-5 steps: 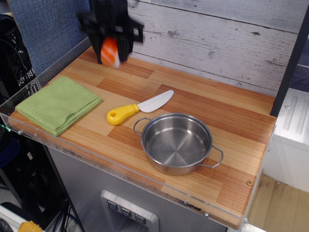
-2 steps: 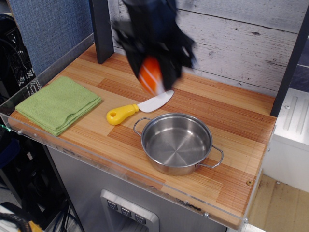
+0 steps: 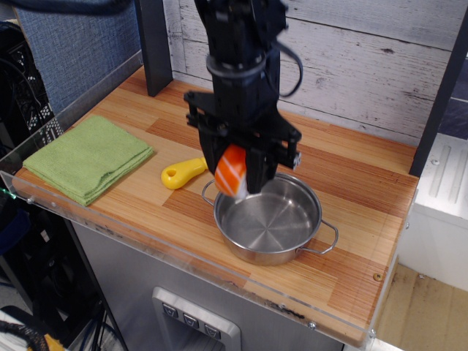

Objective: Put the cake in the pot

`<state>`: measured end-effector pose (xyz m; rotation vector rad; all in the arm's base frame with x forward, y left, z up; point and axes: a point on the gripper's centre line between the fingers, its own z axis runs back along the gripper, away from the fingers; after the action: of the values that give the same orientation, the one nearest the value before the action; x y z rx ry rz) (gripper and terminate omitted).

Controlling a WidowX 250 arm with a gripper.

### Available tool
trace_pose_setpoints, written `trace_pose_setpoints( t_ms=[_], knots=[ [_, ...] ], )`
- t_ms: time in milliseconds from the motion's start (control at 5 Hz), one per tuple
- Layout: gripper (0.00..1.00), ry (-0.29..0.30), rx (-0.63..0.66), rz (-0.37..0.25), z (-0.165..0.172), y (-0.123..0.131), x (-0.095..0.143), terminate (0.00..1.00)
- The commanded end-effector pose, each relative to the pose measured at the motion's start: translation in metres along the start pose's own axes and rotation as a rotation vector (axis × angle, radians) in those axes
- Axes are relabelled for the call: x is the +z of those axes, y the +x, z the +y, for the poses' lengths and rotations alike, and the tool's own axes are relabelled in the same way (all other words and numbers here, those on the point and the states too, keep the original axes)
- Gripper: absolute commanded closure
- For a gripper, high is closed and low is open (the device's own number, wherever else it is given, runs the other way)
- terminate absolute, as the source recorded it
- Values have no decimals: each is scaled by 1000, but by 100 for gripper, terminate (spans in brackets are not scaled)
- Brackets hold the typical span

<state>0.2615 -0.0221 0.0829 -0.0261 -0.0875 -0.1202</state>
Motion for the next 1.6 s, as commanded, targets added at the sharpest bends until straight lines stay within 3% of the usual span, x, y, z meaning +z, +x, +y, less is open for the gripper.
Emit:
trace_pose_setpoints(
  t_ms=[0, 600, 800, 1200, 1400],
  knots=[
    [100, 21, 56, 26, 20, -7, -13, 0],
    [100, 2, 27, 19, 9, -9, -19, 0],
    [0, -1, 8, 14, 7, -9, -15, 0],
    [0, -10, 16, -31, 12, -5, 5, 0],
    [0, -13, 78, -127, 28, 6, 53, 0]
  ],
)
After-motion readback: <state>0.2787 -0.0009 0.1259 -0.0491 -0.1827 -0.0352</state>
